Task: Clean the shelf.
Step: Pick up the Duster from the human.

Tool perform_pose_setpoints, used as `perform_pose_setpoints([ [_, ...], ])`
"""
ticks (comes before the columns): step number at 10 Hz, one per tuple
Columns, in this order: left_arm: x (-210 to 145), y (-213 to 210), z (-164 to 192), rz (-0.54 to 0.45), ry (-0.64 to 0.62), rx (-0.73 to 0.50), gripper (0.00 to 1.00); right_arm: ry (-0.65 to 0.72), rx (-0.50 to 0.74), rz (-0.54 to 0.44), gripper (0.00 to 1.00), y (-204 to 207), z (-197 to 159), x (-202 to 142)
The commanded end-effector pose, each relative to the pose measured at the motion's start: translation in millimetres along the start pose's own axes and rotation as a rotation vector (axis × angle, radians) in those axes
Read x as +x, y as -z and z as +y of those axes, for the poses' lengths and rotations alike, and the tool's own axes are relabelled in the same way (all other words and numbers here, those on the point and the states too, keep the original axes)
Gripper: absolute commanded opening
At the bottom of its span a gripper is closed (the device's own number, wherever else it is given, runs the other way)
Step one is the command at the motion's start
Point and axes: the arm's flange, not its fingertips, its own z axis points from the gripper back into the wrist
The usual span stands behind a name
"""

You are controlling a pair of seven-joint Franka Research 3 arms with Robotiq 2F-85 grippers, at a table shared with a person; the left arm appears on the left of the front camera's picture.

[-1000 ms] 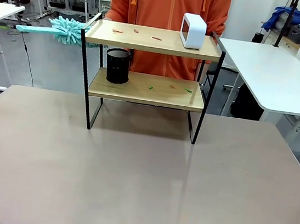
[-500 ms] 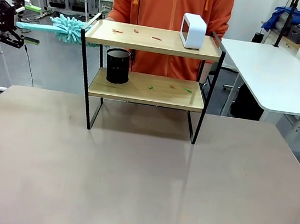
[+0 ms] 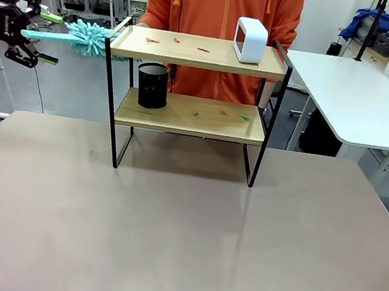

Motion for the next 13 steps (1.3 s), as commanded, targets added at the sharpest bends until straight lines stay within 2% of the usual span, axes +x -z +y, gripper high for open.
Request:
perform_pose_setpoints([
  [1, -7, 2, -5, 0.018, 0.011, 0.010, 0.42, -0.028, 0.016, -0.012, 1.00, 1, 1, 3],
  [2, -9, 4, -6, 0.016, 0.023, 0.021, 0.43, -0.028, 0.016, -0.012, 1.00, 1, 1, 3],
  [3, -9, 4, -6, 0.014, 0.027, 0.024, 0.00, -0.028, 0.016, -0.012, 1.00, 1, 1, 3],
  [4, -9, 6, -6, 0.018, 0.028, 0.024, 0.37, -0.028, 0.016, -0.012, 1.00, 1, 1, 3],
  [5, -9, 7, -6, 0.018, 0.029, 0.027, 0.00, -0.028, 0.016, -0.012, 1.00, 1, 1, 3],
  [13, -24, 3, -14, 0.017, 0.074, 0.027, 0.00, -0.028, 0.016, -0.012, 1.00, 1, 1, 3],
])
